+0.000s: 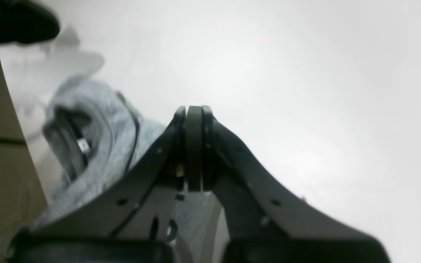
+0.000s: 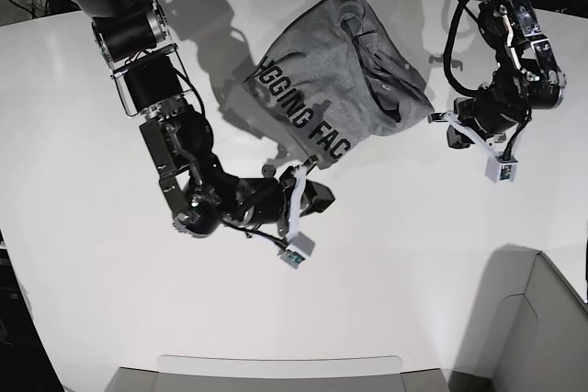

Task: Fold the T-shirt properly
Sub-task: 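Grasp the bundle's other side with the left gripper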

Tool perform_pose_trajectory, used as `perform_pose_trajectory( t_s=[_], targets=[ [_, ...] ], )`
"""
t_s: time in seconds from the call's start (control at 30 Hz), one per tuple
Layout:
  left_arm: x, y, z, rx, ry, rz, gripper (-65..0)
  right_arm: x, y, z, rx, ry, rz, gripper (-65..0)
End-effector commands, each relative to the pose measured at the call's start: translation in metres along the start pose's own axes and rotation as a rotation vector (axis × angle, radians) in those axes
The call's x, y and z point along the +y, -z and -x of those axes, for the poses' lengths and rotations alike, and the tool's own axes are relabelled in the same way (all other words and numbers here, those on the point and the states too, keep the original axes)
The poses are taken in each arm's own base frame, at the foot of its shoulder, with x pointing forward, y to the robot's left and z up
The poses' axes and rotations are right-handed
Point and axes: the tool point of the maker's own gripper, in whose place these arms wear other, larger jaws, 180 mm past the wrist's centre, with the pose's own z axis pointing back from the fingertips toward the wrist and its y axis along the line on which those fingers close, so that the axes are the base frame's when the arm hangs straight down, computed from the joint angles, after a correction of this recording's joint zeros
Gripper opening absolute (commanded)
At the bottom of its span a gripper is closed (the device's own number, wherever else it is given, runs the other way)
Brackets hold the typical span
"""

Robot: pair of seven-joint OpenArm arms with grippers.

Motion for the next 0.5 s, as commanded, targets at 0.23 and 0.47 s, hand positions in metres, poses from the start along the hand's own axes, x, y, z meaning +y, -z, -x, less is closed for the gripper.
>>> perform_pose_trajectory(
  t_s=[0.23,0.47],
  targets=[
    [-0.049,-0.016,-0.021,-0.088,0.171,0.132,-65.0,-0.046,-0.042,0.04,0.104,0.051,0.108,-65.0],
    [-0.122,-0.005,0.021,0.032,0.401,0.346,-65.0,-0.044,-0.052,0.072,0.156,0.048,0.123,-65.0]
  ],
)
